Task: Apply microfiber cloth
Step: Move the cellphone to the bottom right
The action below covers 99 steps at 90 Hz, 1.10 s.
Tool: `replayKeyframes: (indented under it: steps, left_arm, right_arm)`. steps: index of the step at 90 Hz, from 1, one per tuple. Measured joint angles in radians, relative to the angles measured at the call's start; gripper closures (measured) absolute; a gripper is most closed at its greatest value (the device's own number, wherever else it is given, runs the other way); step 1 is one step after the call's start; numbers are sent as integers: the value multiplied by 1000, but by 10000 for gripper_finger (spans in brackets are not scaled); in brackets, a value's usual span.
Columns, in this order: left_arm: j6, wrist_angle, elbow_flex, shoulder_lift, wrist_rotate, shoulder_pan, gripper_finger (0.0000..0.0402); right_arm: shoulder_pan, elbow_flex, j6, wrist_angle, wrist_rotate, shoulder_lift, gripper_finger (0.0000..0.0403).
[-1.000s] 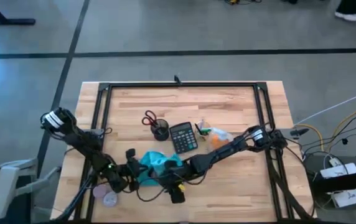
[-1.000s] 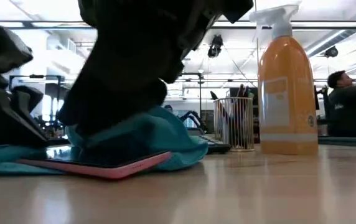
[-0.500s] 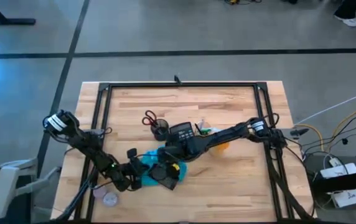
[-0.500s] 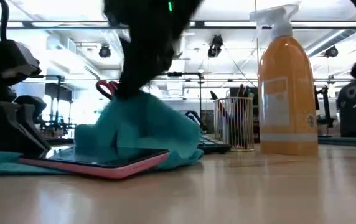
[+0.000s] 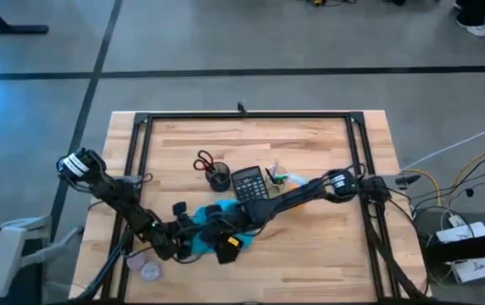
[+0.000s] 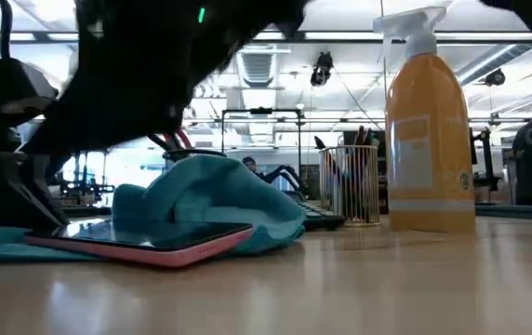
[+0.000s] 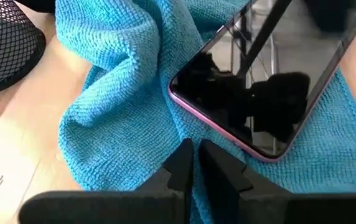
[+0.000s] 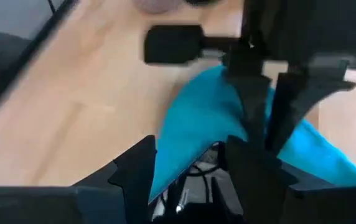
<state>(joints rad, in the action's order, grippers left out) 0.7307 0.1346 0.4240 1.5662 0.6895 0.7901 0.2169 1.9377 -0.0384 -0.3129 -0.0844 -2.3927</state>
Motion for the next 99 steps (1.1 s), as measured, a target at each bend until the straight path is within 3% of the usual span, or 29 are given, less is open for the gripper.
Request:
replayKeyframes:
  steps: [13, 31, 49, 73, 99]
  left_arm:
    - [41, -39, 1, -6, -16, 1, 381]
    - [45, -49, 0, -7, -18, 1, 381]
    - [53, -79, -9, -10, -25, 2, 381]
    - [94, -97, -23, -14, -27, 3, 381]
    - [144, -196, -25, -61, -46, 5, 381]
  right_arm:
    - [-49, 23, -4, 2, -8, -38, 222]
    - [-99, 26, 64, -2, -265, -79, 228]
    - [-59, 25, 0, -108, -375, -68, 236]
    - [32, 25, -75, -319, -334, -32, 232]
    - [109, 24, -70, -554, -169, 19, 235]
